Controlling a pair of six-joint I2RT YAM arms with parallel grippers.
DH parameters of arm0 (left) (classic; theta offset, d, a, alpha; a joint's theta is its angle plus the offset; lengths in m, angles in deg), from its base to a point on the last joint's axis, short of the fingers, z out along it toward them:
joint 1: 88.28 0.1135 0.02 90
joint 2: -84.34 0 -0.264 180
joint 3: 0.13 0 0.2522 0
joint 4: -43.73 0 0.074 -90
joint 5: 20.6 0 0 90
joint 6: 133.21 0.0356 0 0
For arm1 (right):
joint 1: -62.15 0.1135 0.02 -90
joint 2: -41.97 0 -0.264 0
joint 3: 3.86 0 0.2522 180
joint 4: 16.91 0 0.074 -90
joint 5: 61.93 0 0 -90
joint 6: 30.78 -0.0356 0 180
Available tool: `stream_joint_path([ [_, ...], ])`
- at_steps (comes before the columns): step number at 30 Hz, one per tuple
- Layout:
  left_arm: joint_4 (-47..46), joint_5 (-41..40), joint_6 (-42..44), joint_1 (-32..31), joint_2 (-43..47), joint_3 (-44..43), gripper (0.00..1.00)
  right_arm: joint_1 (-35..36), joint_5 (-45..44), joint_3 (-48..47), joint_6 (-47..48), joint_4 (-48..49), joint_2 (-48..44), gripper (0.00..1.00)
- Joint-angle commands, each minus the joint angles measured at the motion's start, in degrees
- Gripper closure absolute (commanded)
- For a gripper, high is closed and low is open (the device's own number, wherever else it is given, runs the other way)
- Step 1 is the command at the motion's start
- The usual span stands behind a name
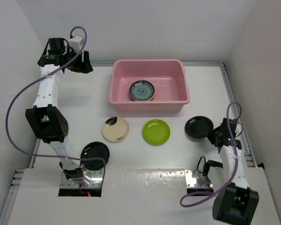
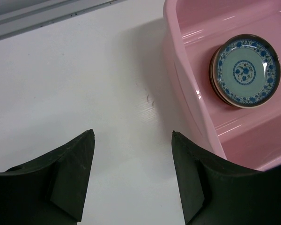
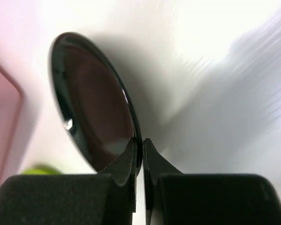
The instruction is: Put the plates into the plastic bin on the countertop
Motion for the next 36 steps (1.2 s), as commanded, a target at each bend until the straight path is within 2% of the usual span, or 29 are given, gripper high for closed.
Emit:
stream_joint_path([
  [1,-0.86,1.12,0.49,0.91,3.26,-0.01,0.31,-1.31,-8.39,-2.79,-2.82,0.61,-6.29,1.0],
  [4,-0.86,-0.11,1.1,0.91,3.26,-0.54,0.31,-1.31,-11.28,-10.61,-2.74,-0.96,-5.35,1.0],
  [5,-0.86,-0.12,1.11,0.91,3.26,-0.54,0.31,-1.23,-11.12,-16.29,-2.3,-1.23,-4.55,1.0],
  [7,-0.86,-0.73,1.11,1.52,2.74,-0.54,0.31,-0.88,-11.3,-19.93,-1.51,-0.36,-2.97,1.0],
  [8,-0.86,-0.73,1.11,2.13,2.73,-0.54,0.31,0.95,-12.08,-25.43,-1.68,0.87,-0.09,1.0],
  [10,-0.86,-0.03,0.58,2.66,2.73,-0.54,0.31,2.63,-13.66,-28.98,-1.59,2.1,4.04,1.0],
  [13,-0.86,-0.03,0.58,4.07,2.73,1.47,0.31,8.43,-14.28,-37.76,-1.16,7.55,9.06,1.0],
  [16,-0.86,-0.64,1.11,5.65,3.25,3.67,0.31,20.52,-14.2,-46.97,2.44,11.07,18.11,1.0],
  [17,-0.86,-0.64,1.11,6.35,3.26,4.2,0.31,22.75,-13.06,-49.02,4.8,11.6,25.27,1.0],
  [18,-0.86,-0.64,1.11,6.36,3.78,4.73,0.31,28.16,-12.27,-55.56,5.95,11.43,27.95,1.0],
  [19,-0.86,-1.43,1.11,6.88,3.79,5.25,0.31,29.96,-9.48,-57.63,8.23,10.38,30.5,1.0],
  [20,-0.86,-2.04,1.63,6.89,4.31,6.13,0.31,33.46,-8.67,-62.87,9.64,9.85,38.09,1.0],
  [23,-0.86,-2.84,2.24,7.41,4.92,7.8,0.31,35.42,-2.01,-67.13,9.83,9.67,46.83,1.0],
  [27,-0.86,-3.37,2.78,7.94,5.54,9.74,0.31,38.49,1.62,-76.87,10.97,7.65,60.71,1.0],
  [32,-0.86,-3.89,2.78,7.94,5.54,11.76,0.31,38.68,3.73,-79.97,10.01,7.56,68.39,1.0],
  [36,-0.86,-3.37,2.78,8.47,5.54,12.29,0.31,38.24,3.82,-80.77,9.66,7.65,70.77,1.0],
])
